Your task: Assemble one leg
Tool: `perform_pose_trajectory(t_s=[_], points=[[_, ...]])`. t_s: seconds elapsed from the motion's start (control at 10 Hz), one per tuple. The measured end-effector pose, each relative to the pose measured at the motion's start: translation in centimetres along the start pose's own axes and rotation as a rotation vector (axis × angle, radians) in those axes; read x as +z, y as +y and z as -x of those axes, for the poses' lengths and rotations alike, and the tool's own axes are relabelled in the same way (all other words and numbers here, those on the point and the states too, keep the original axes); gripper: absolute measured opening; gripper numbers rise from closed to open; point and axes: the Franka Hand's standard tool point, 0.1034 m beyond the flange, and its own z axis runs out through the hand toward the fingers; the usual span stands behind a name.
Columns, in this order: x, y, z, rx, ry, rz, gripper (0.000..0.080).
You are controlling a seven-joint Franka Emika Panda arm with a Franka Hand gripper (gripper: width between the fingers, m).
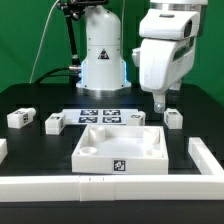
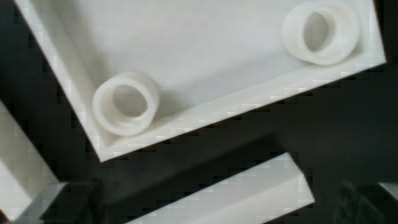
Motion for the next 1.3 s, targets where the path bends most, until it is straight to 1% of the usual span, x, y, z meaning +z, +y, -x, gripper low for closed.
perform_pose_trajectory(t_s=[0.1, 0.2, 0.3, 0.4, 0.5, 0.9, 1.0, 1.1, 1.2, 1.3], points=[[0.8, -0.5, 1.1, -0.108, 0.016, 0.017, 0.0650], [1.6, -1.0, 2.5, -0.217, 0.031, 0.033, 0.0650], [2.5, -1.6, 4.2, -0.242, 0.031, 0.029, 0.0650], [2.9, -1.8, 5.3, -0.243, 0.026, 0.017, 0.0650], [3.0, -1.7, 5.6, -0.236, 0.026, 0.016, 0.0650], [3.2, -1.8, 5.6, -0.240, 0.025, 0.013, 0.0650], [4.1, -2.2, 5.8, -0.247, 0.030, 0.012, 0.0650], [5.4, -3.4, 6.0, -0.248, 0.047, 0.025, 0.0650], [6.3, -4.2, 6.2, -0.239, 0.049, 0.016, 0.0650], [7.0, -4.6, 6.1, -0.232, 0.051, 0.011, 0.0650]])
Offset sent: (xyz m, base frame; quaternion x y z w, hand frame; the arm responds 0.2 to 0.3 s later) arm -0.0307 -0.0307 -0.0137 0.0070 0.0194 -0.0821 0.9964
